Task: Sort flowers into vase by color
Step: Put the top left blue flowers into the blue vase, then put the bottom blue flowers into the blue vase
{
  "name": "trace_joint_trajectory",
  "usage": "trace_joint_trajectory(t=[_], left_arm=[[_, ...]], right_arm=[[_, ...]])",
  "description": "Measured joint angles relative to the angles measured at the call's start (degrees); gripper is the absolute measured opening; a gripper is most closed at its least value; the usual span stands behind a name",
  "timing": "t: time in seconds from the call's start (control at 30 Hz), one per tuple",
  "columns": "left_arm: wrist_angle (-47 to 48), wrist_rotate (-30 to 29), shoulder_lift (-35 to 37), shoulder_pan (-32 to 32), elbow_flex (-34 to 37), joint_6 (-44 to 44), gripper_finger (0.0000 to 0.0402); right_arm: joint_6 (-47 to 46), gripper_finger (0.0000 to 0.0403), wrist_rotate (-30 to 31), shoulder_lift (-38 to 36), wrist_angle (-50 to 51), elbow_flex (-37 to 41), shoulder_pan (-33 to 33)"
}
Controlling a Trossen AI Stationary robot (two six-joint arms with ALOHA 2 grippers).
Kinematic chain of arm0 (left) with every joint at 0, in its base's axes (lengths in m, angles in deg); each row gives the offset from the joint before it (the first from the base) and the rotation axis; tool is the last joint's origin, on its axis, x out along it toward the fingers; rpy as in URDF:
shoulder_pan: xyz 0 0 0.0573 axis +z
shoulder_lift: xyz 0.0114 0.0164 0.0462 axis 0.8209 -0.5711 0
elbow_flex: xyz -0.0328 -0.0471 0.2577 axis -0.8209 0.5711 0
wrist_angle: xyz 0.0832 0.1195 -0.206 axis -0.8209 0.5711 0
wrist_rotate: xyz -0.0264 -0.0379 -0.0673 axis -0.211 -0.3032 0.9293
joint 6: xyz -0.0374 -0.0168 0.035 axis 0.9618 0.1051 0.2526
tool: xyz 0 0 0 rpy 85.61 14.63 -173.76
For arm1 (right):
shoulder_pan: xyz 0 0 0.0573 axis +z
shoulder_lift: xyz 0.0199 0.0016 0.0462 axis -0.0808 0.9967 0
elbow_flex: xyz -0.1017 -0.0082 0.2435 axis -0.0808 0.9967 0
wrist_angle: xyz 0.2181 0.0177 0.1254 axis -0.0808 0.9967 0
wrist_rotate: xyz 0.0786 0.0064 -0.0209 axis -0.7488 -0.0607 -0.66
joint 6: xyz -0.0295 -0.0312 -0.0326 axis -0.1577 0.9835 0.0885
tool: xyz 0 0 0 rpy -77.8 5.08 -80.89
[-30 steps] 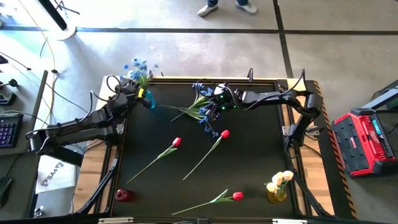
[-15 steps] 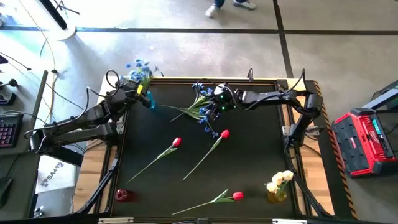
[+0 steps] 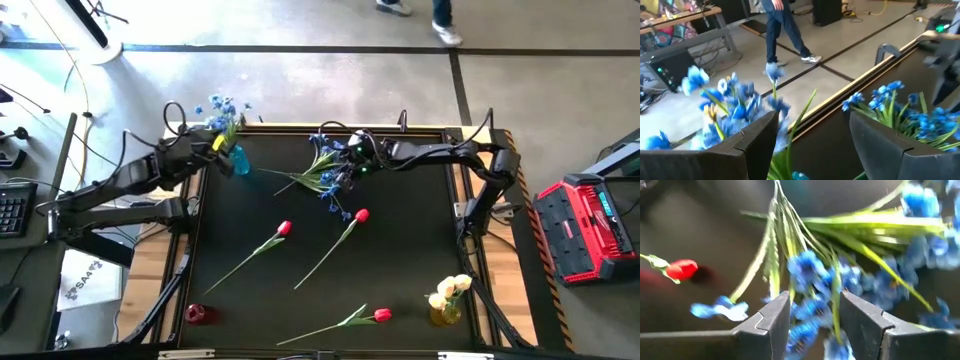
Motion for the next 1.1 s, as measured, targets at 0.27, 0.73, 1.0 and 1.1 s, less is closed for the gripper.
trace_joint_trajectory(t=[0.27,0.73,1.0,1.1], left_arm=[[1.6,-1.8,-4.1,-4.0,-7.9,-6.3,0.0237],[0.9,9.8,-24.9,-5.9,-20.1,-8.0,0.0237],[-1.4,17.6,-38.0,-5.7,-20.1,-6.8,0.0237],[-1.6,21.7,-42.0,-4.4,-20.1,-7.4,0.0237]], right_arm=[[-3.3,0.0161,-5.5,0.0,-6.4,8.9,-3.5],[-7.1,0.0161,-7.6,-1.6,-15.7,11.3,-3.1],[-6.8,0.0161,-7.3,-8.3,-16.0,11.3,-3.2],[-6.7,0.0161,-7.3,-10.5,-15.9,11.3,-3.2]])
